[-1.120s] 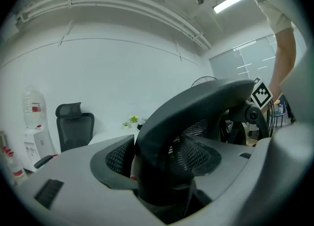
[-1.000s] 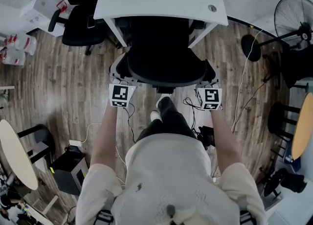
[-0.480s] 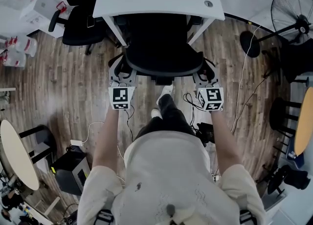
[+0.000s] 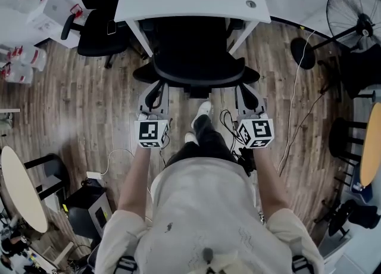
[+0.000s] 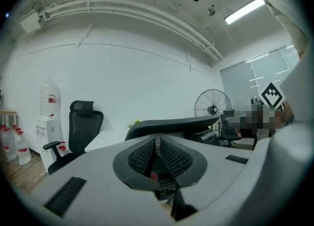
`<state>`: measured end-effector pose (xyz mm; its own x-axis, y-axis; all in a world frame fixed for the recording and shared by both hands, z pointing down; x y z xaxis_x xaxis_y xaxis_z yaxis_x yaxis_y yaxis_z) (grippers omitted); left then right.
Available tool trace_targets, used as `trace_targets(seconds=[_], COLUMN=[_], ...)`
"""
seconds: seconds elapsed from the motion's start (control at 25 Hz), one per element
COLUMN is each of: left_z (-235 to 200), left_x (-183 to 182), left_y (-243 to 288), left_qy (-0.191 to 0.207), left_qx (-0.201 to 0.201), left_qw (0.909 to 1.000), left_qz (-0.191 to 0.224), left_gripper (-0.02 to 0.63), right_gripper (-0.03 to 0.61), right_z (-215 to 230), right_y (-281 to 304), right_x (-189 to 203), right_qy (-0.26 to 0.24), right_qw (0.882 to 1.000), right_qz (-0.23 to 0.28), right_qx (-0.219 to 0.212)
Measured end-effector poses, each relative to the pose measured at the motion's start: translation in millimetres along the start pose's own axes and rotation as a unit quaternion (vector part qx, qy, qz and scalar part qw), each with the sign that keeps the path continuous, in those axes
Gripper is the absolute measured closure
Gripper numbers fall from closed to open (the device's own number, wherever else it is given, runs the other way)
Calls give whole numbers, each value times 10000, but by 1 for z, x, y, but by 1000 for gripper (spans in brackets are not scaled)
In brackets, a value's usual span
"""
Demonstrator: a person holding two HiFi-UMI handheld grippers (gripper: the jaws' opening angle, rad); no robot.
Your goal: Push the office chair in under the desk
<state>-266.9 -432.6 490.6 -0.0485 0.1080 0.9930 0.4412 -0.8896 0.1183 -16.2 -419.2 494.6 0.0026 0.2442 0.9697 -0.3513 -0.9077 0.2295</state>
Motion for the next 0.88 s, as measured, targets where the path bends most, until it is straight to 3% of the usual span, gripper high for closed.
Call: trace_targets(seconds=[0.32, 0.88], left_z=[36, 78], left_x=[-21, -39], left_y=[-48, -122], left_qy=[-240, -594], left_qx=[70, 170], left_qw=[9995, 9980], left_qz=[210, 134], left_gripper=[581, 589], right_gripper=[569, 569], right_z=[-40, -77], right_y=[-56, -134], right_x=[-14, -19], right_qy=[94, 144], right_qw=[9998, 9997], right_qz=[174, 163], right_qx=[-10, -131])
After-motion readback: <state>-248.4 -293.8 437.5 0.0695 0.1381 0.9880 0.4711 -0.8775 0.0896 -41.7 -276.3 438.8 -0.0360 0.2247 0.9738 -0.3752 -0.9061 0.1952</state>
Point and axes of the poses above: the fingertips, and each gripper's own axes: y forward along the fingers, z to its right, x out of its underside, the point moved 2 cm from there along -y, backward along the fingers, and after that the axes turned 2 degrees about x, right-handed, at the moved point
